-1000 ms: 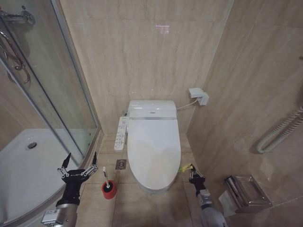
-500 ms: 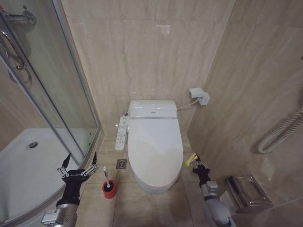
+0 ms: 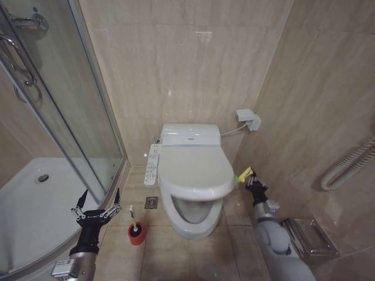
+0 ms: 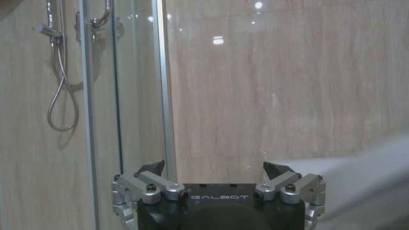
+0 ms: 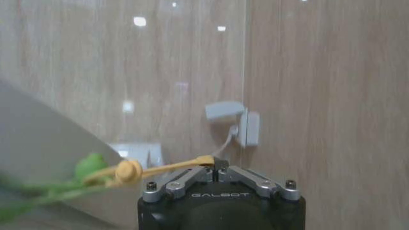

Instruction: Open the toilet lid, clean the toilet bowl with a toilet brush, close the toilet lid, and flush.

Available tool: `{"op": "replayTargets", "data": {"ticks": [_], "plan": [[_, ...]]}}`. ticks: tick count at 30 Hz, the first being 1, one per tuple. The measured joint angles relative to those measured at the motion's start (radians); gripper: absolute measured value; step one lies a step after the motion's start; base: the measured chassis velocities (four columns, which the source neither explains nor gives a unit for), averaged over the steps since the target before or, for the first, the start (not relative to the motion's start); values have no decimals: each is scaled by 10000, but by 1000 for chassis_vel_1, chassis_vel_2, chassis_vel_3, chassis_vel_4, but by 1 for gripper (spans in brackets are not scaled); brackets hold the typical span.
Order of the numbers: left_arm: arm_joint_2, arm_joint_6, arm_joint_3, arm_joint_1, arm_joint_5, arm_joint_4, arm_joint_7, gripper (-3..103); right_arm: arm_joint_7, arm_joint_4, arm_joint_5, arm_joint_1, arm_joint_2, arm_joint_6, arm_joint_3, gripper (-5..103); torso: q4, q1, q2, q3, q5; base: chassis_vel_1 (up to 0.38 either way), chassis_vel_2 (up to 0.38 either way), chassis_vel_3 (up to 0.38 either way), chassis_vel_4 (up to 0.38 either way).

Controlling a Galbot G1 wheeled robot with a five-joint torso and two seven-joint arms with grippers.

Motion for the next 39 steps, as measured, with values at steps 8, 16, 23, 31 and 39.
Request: {"op": "replayTargets", "data": {"ticks": [8, 16, 23, 31, 39], "plan": [[0, 0, 0, 0, 0, 0, 0, 100, 107, -378, 387, 965, -478, -257, -85, 1, 1, 0, 0, -1, -1, 0, 0, 0, 0], [0, 0, 0, 0, 0, 0, 0, 100, 346, -1175, 703, 2146, -878, -537, -472, 1, 1, 0, 1, 0, -1, 0, 0, 0, 0], [-1, 0, 0, 0, 0, 0, 0, 100, 463, -2049, 909, 3232, -1160, -614, -832, 1, 1, 2, -2, 1, 1, 0, 0, 0, 0], [0, 0, 0, 0, 0, 0, 0, 100, 622, -2799, 988, 4361, -1300, -726, -1370, 1, -6, 3, -3, 3, 4, 0, 0, 0, 0], [0, 0, 0, 0, 0, 0, 0, 100, 821, -3503, 1055, 5349, -1295, -879, -2009, 1, -10, 4, -4, 4, 5, 0, 0, 0, 0]]}}
